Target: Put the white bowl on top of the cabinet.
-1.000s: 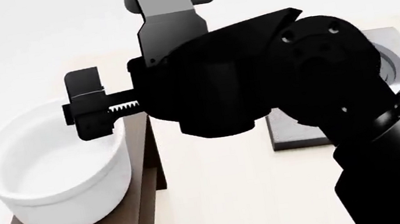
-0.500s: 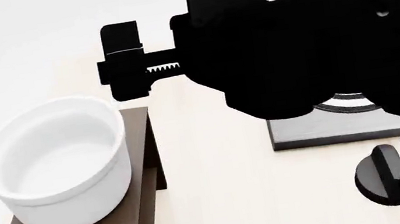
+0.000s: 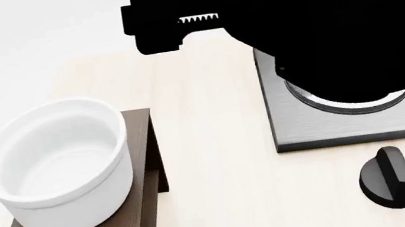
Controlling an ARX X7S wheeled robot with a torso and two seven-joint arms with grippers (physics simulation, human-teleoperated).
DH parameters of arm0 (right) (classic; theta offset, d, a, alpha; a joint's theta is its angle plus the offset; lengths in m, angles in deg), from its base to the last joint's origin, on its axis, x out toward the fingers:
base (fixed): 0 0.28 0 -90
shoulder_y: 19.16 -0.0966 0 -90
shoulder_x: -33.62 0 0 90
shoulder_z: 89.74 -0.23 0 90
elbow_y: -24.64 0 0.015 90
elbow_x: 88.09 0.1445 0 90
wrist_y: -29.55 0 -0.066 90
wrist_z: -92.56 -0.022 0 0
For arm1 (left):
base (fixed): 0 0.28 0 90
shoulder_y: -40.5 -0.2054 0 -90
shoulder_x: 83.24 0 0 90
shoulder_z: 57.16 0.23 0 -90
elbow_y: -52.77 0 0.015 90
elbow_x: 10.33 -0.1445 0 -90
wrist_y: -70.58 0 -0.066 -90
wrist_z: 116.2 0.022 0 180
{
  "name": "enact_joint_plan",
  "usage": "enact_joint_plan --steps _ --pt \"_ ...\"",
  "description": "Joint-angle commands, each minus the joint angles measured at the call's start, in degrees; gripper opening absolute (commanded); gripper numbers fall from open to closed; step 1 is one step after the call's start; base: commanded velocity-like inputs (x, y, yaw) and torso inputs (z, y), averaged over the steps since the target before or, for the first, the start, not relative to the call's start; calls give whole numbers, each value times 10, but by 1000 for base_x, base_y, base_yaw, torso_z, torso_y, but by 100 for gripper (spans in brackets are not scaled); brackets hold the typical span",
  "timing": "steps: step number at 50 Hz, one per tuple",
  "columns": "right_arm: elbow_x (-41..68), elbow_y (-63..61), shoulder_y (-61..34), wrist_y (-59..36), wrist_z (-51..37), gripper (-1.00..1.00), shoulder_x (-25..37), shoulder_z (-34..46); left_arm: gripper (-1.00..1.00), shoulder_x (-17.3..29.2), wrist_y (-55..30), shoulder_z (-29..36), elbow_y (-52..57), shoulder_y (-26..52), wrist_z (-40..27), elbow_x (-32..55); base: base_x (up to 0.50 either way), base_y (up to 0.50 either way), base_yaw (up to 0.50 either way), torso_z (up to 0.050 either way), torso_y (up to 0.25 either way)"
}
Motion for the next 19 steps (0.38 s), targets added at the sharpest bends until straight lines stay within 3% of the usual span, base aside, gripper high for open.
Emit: enact_joint_plan --steps 1,19 --pt "39 -42 -15 11 -41 100 23 -18 100 0 0 0 0 0 -1 -1 0 0 0 0 0" --pt "97 -111 -48 40 -99 100 47 -45 100 0 1 0 2 -1 0 0 0 0 0 0 0"
